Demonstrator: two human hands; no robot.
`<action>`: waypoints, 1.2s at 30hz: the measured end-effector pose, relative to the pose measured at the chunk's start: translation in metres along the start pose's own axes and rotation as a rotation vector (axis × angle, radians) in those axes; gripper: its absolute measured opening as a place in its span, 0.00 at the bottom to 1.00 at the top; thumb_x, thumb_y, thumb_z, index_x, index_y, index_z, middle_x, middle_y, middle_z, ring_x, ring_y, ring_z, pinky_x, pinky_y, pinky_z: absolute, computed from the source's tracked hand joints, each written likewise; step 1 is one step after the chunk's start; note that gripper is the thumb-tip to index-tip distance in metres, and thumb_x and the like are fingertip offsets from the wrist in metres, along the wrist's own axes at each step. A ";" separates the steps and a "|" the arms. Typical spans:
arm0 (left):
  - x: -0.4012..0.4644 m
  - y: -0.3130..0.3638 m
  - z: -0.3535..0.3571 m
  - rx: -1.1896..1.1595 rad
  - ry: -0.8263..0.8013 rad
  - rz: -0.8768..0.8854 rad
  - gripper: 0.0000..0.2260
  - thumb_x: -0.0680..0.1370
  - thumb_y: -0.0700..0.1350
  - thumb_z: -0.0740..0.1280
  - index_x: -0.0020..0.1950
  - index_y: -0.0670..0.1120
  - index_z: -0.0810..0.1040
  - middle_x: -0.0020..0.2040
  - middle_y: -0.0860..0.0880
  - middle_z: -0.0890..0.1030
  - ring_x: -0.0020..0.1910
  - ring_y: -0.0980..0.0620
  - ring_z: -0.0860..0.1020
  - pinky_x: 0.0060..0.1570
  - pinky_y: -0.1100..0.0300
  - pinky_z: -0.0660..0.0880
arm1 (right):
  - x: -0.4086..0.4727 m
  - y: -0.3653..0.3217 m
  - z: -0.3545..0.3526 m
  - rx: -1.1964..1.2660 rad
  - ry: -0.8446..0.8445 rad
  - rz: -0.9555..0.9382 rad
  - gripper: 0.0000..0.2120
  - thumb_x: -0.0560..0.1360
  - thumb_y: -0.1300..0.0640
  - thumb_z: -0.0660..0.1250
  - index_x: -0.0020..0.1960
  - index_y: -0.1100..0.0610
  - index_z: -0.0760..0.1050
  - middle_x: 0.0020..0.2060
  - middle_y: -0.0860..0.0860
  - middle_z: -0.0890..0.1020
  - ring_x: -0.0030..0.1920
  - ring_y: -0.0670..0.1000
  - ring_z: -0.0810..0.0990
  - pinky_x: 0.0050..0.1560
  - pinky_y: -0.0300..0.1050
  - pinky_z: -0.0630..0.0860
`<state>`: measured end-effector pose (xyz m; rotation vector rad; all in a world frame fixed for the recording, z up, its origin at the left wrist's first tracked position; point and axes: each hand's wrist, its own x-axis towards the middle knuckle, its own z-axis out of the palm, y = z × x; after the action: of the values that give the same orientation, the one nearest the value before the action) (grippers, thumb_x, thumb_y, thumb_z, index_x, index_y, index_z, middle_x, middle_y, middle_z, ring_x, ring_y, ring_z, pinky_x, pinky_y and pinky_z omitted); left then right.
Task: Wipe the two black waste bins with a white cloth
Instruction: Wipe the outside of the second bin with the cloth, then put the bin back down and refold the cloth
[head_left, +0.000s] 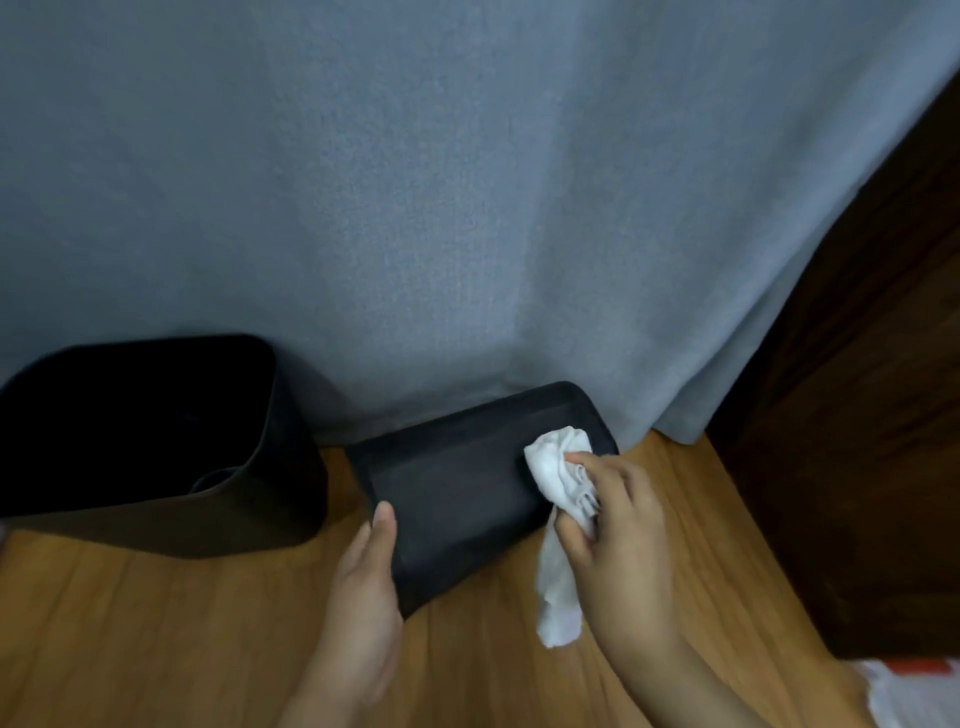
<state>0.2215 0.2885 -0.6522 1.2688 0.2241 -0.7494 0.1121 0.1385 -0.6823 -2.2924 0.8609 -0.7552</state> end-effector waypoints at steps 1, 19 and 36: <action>0.002 -0.002 0.002 0.021 0.029 0.025 0.15 0.83 0.50 0.56 0.63 0.48 0.78 0.56 0.50 0.85 0.55 0.52 0.83 0.58 0.52 0.74 | -0.004 -0.009 0.003 -0.007 -0.033 -0.044 0.29 0.66 0.64 0.72 0.63 0.45 0.71 0.60 0.44 0.71 0.57 0.49 0.72 0.55 0.48 0.74; 0.019 0.005 -0.008 0.144 0.056 0.097 0.13 0.83 0.51 0.57 0.61 0.51 0.79 0.57 0.50 0.85 0.57 0.51 0.82 0.58 0.54 0.74 | 0.013 -0.019 0.006 -0.178 -0.137 -0.156 0.27 0.65 0.60 0.73 0.62 0.46 0.73 0.58 0.46 0.72 0.52 0.50 0.71 0.49 0.42 0.72; -0.012 0.069 0.036 0.673 -0.327 0.242 0.13 0.78 0.39 0.68 0.61 0.51 0.78 0.54 0.56 0.85 0.55 0.61 0.81 0.53 0.69 0.77 | 0.039 0.003 -0.053 -0.021 0.066 0.154 0.20 0.73 0.58 0.67 0.64 0.50 0.73 0.54 0.48 0.75 0.53 0.48 0.74 0.51 0.43 0.71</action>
<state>0.2465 0.2668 -0.5810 1.7353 -0.4801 -0.8387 0.0998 0.0927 -0.6369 -2.1999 1.0658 -0.7598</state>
